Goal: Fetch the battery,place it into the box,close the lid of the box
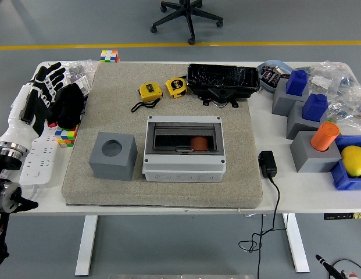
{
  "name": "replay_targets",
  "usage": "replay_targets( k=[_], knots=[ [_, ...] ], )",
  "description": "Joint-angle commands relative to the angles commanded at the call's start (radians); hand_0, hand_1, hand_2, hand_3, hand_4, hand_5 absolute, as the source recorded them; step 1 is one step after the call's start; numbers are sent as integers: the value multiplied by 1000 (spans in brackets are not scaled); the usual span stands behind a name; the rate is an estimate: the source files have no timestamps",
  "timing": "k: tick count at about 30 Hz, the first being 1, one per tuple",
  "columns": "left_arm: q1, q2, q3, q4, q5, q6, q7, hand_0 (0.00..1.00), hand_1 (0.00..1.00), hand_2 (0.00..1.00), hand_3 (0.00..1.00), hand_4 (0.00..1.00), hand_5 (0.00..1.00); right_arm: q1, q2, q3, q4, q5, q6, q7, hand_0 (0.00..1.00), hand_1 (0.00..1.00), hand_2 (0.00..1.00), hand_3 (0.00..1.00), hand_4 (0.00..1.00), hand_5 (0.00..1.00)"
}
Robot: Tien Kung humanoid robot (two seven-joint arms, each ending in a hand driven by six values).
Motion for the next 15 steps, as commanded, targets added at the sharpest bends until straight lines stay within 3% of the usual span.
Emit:
replay_targets(
  k=[15],
  knots=[
    [-1, -3, 9, 1, 1, -2, 5, 872, 863, 826, 828, 998, 998, -3, 2, 21, 0, -23, 4, -6, 888, 861, 822, 843, 998, 998]
  ],
)
